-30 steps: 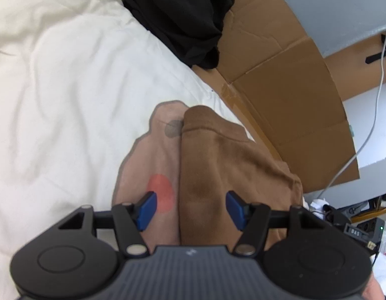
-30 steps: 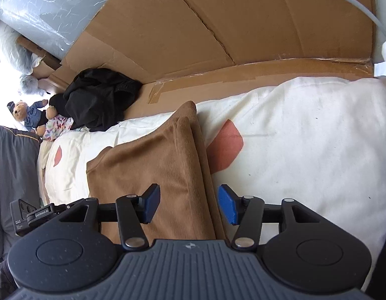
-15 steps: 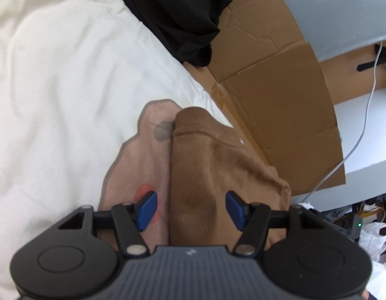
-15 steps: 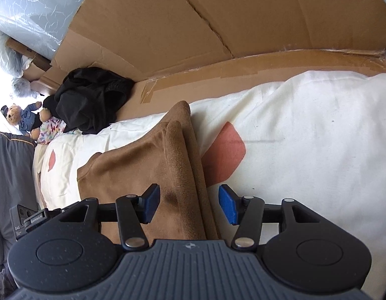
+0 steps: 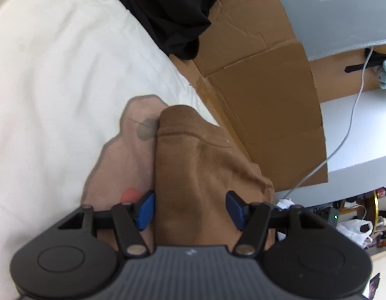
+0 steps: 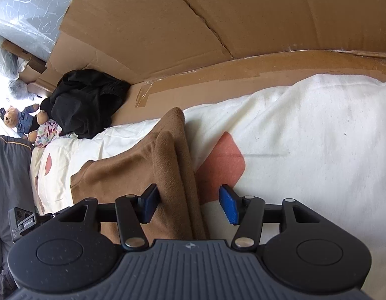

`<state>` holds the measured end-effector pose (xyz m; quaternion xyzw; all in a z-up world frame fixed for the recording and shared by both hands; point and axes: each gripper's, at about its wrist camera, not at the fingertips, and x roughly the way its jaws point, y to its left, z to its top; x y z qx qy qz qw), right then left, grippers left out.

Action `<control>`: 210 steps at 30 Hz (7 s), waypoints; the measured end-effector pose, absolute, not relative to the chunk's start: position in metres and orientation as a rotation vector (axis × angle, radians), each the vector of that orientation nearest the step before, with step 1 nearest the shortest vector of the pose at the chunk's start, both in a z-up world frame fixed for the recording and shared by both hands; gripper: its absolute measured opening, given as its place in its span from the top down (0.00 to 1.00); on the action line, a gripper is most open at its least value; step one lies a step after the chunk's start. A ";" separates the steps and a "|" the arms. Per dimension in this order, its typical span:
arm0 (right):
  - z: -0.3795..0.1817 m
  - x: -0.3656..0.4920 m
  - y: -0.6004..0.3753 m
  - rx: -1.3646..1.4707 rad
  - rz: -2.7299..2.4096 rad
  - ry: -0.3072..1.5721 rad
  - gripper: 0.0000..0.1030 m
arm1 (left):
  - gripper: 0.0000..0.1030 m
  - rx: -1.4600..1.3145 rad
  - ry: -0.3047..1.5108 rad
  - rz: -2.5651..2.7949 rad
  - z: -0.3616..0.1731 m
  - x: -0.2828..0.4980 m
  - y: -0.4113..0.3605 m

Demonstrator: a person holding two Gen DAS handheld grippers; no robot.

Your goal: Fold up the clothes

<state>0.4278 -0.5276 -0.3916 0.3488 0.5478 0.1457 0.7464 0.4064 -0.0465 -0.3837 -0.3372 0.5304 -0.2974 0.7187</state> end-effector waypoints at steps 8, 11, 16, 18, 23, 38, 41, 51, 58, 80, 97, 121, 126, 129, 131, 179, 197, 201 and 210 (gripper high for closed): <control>-0.402 0.437 -0.527 0.809 0.378 1.215 0.34 | 0.39 -0.775 1.193 -0.719 -0.392 0.417 -0.050; -0.405 0.441 -0.525 0.830 0.404 1.216 0.34 | 0.39 -0.786 1.194 -0.738 -0.394 0.418 -0.049; -0.410 0.448 -0.516 0.834 0.456 1.219 0.34 | 0.39 -0.791 1.192 -0.763 -0.393 0.413 -0.049; -0.411 0.452 -0.512 0.841 0.478 1.219 0.34 | 0.39 -0.794 1.190 -0.768 -0.393 0.412 -0.049; -0.415 0.457 -0.508 0.851 0.508 1.217 0.34 | 0.40 -0.812 1.185 -0.776 -0.393 0.410 -0.045; -0.420 0.471 -0.506 0.833 0.604 1.321 0.36 | 0.40 -0.817 1.182 -0.792 -0.394 0.410 -0.051; -0.421 0.472 -0.504 0.824 0.603 1.311 0.36 | 0.44 -0.817 1.182 -0.789 -0.396 0.410 -0.050; -0.413 0.472 -0.500 0.677 0.576 1.328 0.72 | 0.85 -0.717 1.194 -0.736 -0.399 0.409 -0.048; -0.391 0.466 -0.492 0.577 0.590 1.271 0.82 | 0.93 -0.605 1.155 -0.732 -0.379 0.404 -0.058; -0.310 0.414 -0.516 0.601 0.634 1.120 0.84 | 0.93 -0.554 1.033 -0.855 -0.310 0.374 -0.077; -0.219 0.352 -0.529 0.558 0.616 0.979 0.85 | 0.94 -0.548 0.950 -0.959 -0.221 0.327 -0.092; -0.008 0.251 -0.579 0.442 0.508 0.721 0.85 | 0.95 -0.660 0.750 -1.198 -0.063 0.255 -0.132; 0.012 0.232 -0.599 0.429 0.467 0.683 0.85 | 0.95 -0.659 0.731 -1.250 -0.052 0.244 -0.151; 0.019 0.221 -0.608 0.406 0.465 0.663 0.85 | 0.95 -0.644 0.725 -1.272 -0.048 0.239 -0.159; 0.021 0.214 -0.616 0.407 0.456 0.644 0.85 | 0.95 -0.630 0.720 -1.288 -0.048 0.236 -0.167; -0.105 0.108 -0.790 0.500 0.000 0.639 0.85 | 0.95 -0.355 0.900 -1.561 -0.159 0.222 -0.400; -0.138 0.163 -0.812 0.391 -0.033 0.664 0.85 | 0.95 -0.249 0.862 -1.485 -0.188 0.257 -0.448; -0.148 0.176 -0.812 0.350 -0.050 0.676 0.85 | 0.95 -0.224 0.852 -1.461 -0.196 0.265 -0.457; -0.176 0.203 -0.816 0.312 -0.072 0.710 0.85 | 0.94 -0.175 0.842 -1.410 -0.219 0.291 -0.478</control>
